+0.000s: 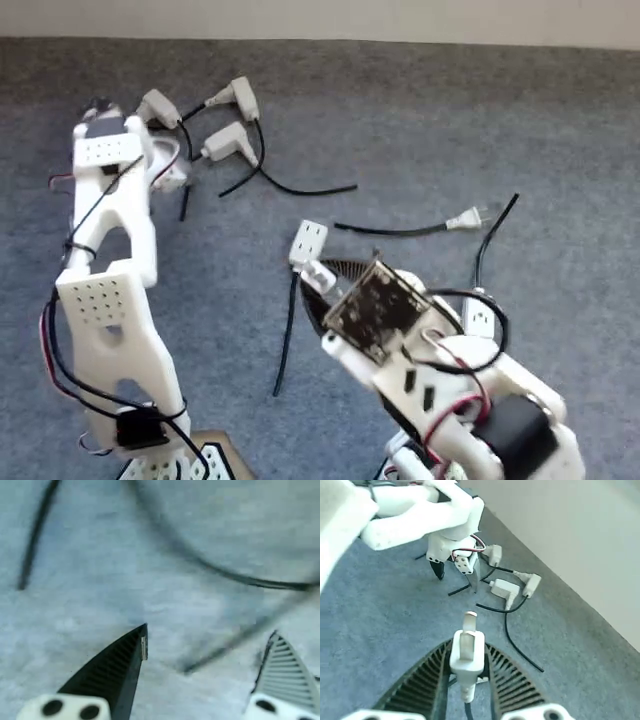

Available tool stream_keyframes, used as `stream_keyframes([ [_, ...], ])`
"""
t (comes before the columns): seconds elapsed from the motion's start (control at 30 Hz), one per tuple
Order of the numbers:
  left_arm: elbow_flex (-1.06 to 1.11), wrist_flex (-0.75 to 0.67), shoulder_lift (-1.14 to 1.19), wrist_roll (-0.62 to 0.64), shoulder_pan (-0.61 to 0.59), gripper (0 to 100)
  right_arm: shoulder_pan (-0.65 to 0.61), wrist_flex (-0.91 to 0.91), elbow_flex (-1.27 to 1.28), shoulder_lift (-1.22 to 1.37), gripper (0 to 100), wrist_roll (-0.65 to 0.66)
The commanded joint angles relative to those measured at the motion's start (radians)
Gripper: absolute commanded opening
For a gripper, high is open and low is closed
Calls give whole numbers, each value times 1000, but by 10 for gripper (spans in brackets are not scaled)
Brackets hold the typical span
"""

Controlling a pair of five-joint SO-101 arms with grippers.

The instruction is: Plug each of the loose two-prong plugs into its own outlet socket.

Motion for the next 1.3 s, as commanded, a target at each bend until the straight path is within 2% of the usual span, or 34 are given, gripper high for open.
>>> stream_keyframes([
  [0.0, -53, -21, -226, -6, 71, 364, 61, -165, 97, 10, 8, 12],
  [0.27, -51, 133, -558, -2, 200, 363, 71, -406, 252, 73, 8, -31],
  [0.5, -42, 284, -756, 0, 357, 362, 120, -504, 348, 76, 8, -18],
  [0.7, 219, 284, -981, -3, 427, 364, 174, -555, 406, 71, 8, -18],
  [0.77, 371, 221, -1099, -6, 455, 364, 173, -573, 417, 71, 8, -18],
  [0.83, 559, 100, -1237, -8, 466, 364, 173, -579, 418, 76, 8, -20],
  [1.0, 1133, -393, -1587, -6, 475, 365, 171, -579, 421, 76, 8, -46],
  [1.1, 1408, -674, -1762, -5, 498, 364, 171, -579, 420, 76, 8, -83],
  [1.17, 1529, -772, -1860, -8, 522, 364, 171, -579, 420, 77, 8, -89],
  [1.27, 1621, -790, -1968, -115, 607, 362, 153, -579, 421, 77, 8, -89],
])
